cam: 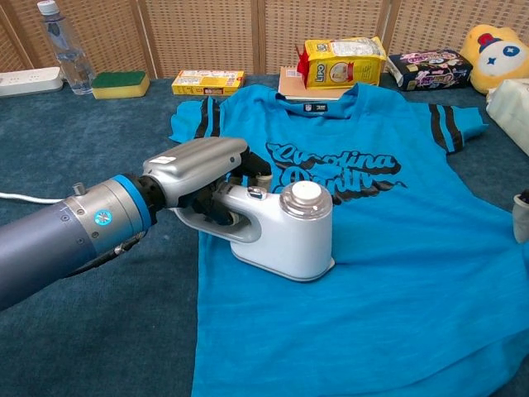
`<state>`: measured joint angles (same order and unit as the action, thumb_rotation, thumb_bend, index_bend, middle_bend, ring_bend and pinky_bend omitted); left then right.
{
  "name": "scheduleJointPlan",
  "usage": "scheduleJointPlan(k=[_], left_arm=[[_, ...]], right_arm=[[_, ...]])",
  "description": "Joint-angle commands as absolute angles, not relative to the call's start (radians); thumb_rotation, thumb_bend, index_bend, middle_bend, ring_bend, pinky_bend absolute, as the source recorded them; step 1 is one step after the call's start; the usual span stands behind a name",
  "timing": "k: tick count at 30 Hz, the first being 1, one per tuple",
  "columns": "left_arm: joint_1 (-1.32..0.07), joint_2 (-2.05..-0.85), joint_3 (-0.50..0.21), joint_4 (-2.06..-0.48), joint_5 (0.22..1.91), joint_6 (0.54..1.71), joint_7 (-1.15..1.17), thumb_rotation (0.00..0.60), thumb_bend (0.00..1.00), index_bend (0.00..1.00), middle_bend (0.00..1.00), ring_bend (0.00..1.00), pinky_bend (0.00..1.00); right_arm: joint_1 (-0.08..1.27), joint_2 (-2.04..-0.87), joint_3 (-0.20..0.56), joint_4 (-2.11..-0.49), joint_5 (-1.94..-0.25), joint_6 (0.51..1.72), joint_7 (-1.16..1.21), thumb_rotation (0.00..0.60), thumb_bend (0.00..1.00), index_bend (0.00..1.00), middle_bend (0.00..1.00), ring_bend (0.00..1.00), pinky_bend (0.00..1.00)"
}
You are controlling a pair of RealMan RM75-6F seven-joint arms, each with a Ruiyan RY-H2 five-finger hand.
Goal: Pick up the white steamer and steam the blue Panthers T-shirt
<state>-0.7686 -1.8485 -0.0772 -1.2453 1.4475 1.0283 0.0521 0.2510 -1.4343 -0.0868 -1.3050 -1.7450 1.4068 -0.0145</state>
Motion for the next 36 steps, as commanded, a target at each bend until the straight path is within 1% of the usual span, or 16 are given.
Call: scheduleJointPlan(k=[1,18,30,36], left_arm=[[-0.764,-1.839,-0.066,-1.261,1.469,1.040,0.058,0.600,0.48,0.56,0.73,0.66,0.76],[-0.770,-1.913,-0.053,-1.223,1.501,1.028,0.095,0.600,0.48,0.56,0.73,0.66,0.76],[-0.763,-1.898,-0.058,-1.158,1.516,1.045,0.078,0.600,0.48,0.56,0.73,0.66,0.76],[-0.757,-1.875,-0.065,-1.166,1.520,1.058,0.069,0.600,0.48,0.56,0.73,0.66,0.76]], right_arm=[[0.251,-1.434,-0.087,-1.306,-1.744,1.406,-0.014,0.600,0.57,0.64,0.59,0.65,0.80],[0.244,-1.426,-0.088,-1.298,-1.742,1.415,-0.001,0.600,0.57,0.64,0.59,0.65,0.80],[0.251,-1.435,-0.086,-1.294,-1.740,1.403,-0.002,0.600,0.57,0.64,0.59,0.65,0.80],[0.253,-1.438,-0.086,-1.293,-1.741,1.400,-0.002,0.600,0.57,0.64,0.59,0.65,0.80]])
